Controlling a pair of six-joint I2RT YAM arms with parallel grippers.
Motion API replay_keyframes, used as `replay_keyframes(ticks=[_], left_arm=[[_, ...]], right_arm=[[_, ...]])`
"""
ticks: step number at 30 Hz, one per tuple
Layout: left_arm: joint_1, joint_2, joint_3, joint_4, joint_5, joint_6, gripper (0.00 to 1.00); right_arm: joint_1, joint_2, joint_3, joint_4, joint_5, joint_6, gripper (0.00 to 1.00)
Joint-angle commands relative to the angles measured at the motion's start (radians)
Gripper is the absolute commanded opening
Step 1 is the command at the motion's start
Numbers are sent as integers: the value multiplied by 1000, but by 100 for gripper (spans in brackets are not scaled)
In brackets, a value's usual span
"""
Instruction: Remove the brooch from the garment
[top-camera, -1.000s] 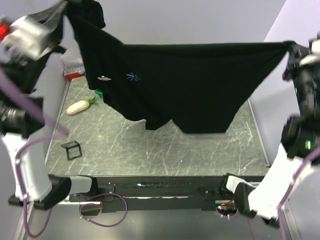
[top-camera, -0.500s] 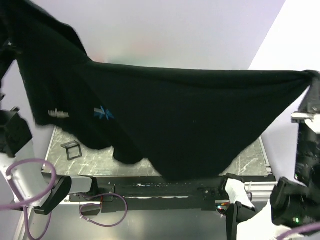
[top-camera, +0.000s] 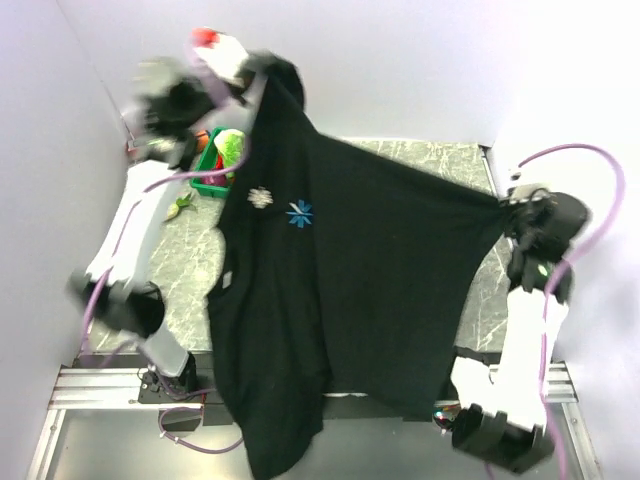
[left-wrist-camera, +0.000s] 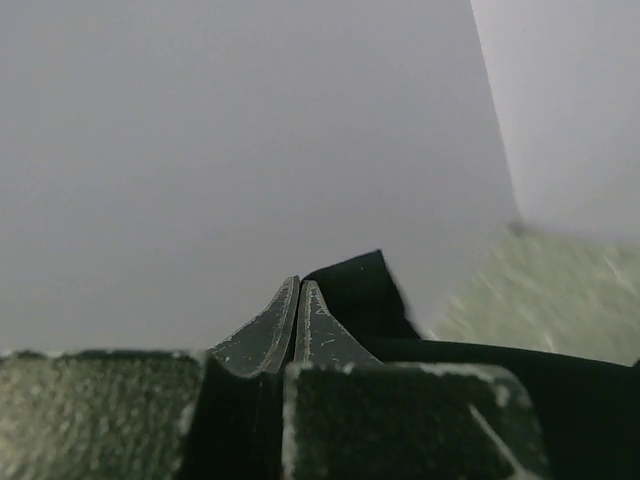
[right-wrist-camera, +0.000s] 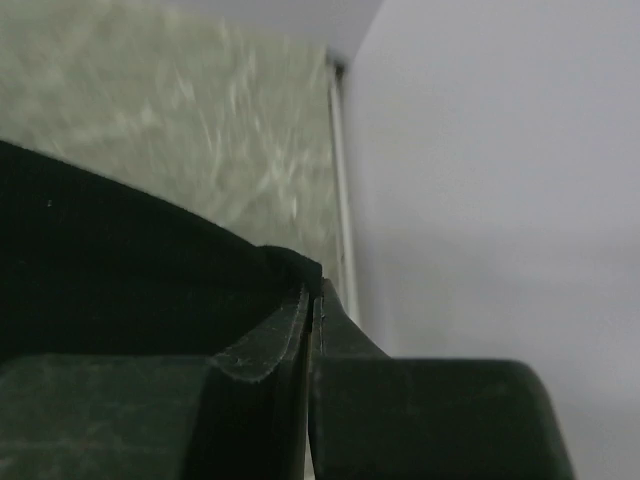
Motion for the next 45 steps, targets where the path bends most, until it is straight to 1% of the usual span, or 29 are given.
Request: replay_keyframes(ticks=[1, 2, 3, 4, 9, 10, 11, 12, 13, 14, 15, 17, 18, 19, 20, 21, 22, 23, 24, 25, 26, 27, 28, 31, 32, 34, 37, 40, 45], left_arm=[[-92, 186, 28, -55, -18, 144, 1], [-120, 275, 45, -64, -22, 160, 1], [-131, 317, 86, -70, -36, 173, 1], [-140, 401, 109, -79, -41, 198, 1], [-160, 622, 309, -66, -136, 259, 2], [-163, 682, 338, -29, -189, 270, 7], [-166, 705, 381, -8, -212, 278, 19], [-169, 725, 395, 20, -232, 289, 55], [-172, 752, 406, 38, -261, 293, 69], [-178, 757, 410, 63, -268, 295, 78], [-181, 757, 407, 63, -271, 301, 86], [-192, 716, 354, 51, -259, 290, 93], [-195, 689, 320, 45, -246, 274, 99], [-197, 615, 279, 42, -231, 263, 99], [-198, 571, 183, 36, -191, 249, 100], [-198, 522, 127, 20, -174, 228, 99], [-198, 421, 70, 4, -156, 223, 99], [-198, 373, -36, -24, -130, 220, 99], [-197, 325, -88, -127, -113, 221, 96], [-194, 244, -135, -183, -95, 226, 95], [-185, 208, -233, -260, -73, 239, 94], [-181, 178, -284, -383, -41, 290, 92], [-177, 124, -386, -438, -41, 310, 91], [-171, 60, -525, -536, -56, 350, 89], [-168, 56, -588, -544, -62, 347, 88], [-163, 76, -634, -566, -59, 329, 83], [-163, 145, -614, -610, -38, 326, 75], [-161, 223, -585, -644, -39, 309, 71], [-148, 314, -548, -665, -91, 336, 69]], right_arm=[[-8, 154, -136, 277, 187, -22, 0], [-12, 196, -137, 304, 209, -15, 0], [-17, 242, -129, 327, 224, 2, 0], [-20, 338, -117, 372, 265, 11, 0], [-25, 647, 84, 400, 342, 73, 0], [-23, 682, 113, 406, 362, 79, 0], [-22, 715, 170, 403, 372, 94, 0], [-18, 771, 196, 400, 376, 102, 0], [-15, 797, 224, 392, 379, 104, 0], [-11, 821, 274, 366, 373, 107, 9], [1, 848, 291, 358, 373, 110, 26], [18, 856, 326, 325, 358, 119, 35], [29, 845, 336, 306, 346, 120, 46], [60, 835, 340, 293, 334, 114, 50], [75, 819, 336, 282, 326, 96, 54], [95, 786, 330, 242, 280, 85, 59], [125, 767, 313, 211, 243, 70, 60], [144, 749, 296, 170, 200, 39, 61], [159, 711, 275, 94, 119, 19, 61], [172, 689, 249, 47, 67, 1, 61], [193, 672, 192, 11, 21, -37, 61], [195, 642, 161, -73, -84, -57, 61], [195, 631, 106, -111, -142, -76, 62], [193, 623, 22, -245, -229, -189, 62], [193, 623, -4, -254, -231, -223, 62], [193, 631, -67, -254, -216, -264, 60], [193, 655, -113, -241, -176, -324, 57], [183, 692, -126, -260, -132, -383, 54], [124, 794, -124, -258, -41, -433, 50]])
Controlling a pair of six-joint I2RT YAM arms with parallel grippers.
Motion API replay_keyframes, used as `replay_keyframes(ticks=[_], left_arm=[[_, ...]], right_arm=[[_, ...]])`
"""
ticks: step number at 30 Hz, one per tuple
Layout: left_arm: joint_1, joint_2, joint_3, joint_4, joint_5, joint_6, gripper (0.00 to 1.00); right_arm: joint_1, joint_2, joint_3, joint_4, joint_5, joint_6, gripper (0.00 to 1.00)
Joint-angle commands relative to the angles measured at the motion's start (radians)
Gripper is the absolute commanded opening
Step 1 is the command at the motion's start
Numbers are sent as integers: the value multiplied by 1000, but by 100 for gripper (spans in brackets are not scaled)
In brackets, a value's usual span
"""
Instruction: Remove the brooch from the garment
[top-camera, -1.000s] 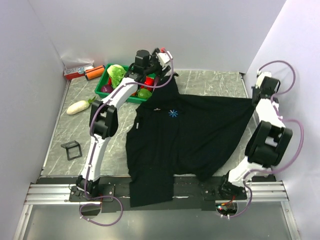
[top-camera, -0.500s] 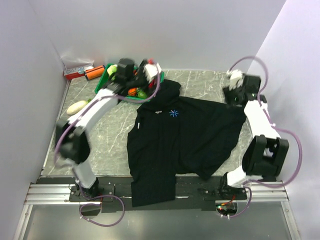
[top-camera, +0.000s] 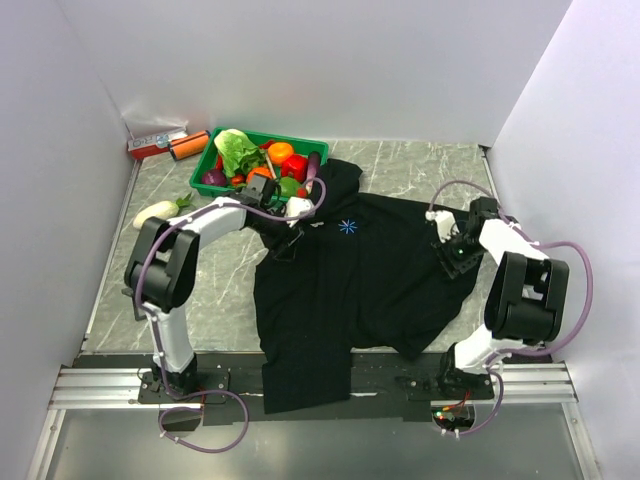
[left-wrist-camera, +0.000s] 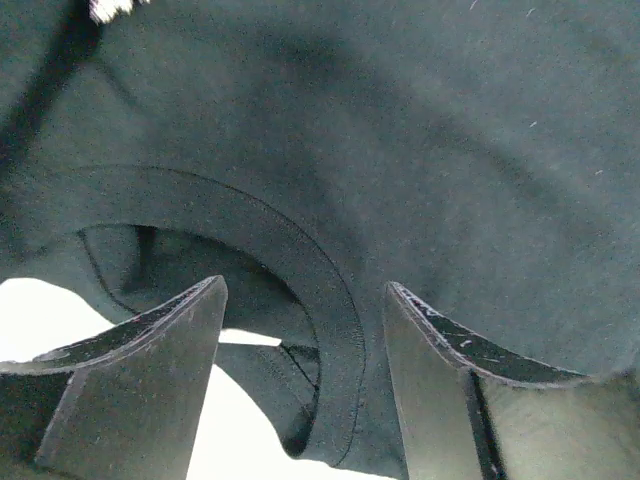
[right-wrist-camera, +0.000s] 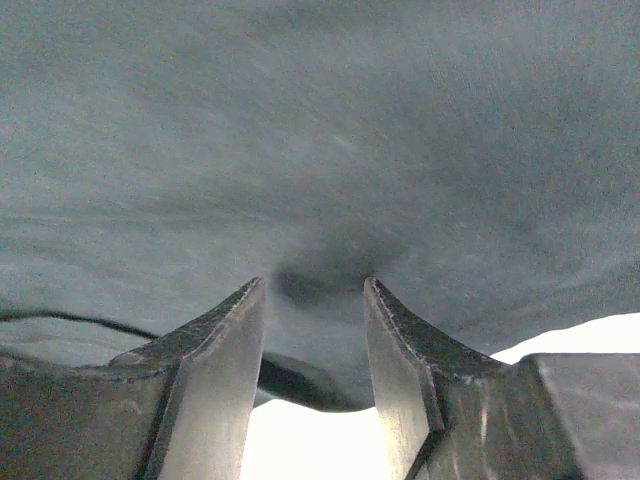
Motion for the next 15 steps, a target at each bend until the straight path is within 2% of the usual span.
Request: replay_keyframes(ticks=[1, 6, 10, 15], left_arm=[[23, 42, 71, -37, -18, 34, 69], [69, 120, 104, -68, -94, 64, 67], [122, 139, 155, -75, -113, 98, 66], [129, 153, 275, -109, -75, 130, 66]], right_arm=[[-71, 88, 26, -5, 87, -81, 50], [-181, 235, 132, -2, 143, -82, 45], [-190, 291, 210, 78, 227, -85, 43], [-178, 403, 400, 69, 258, -9, 43]])
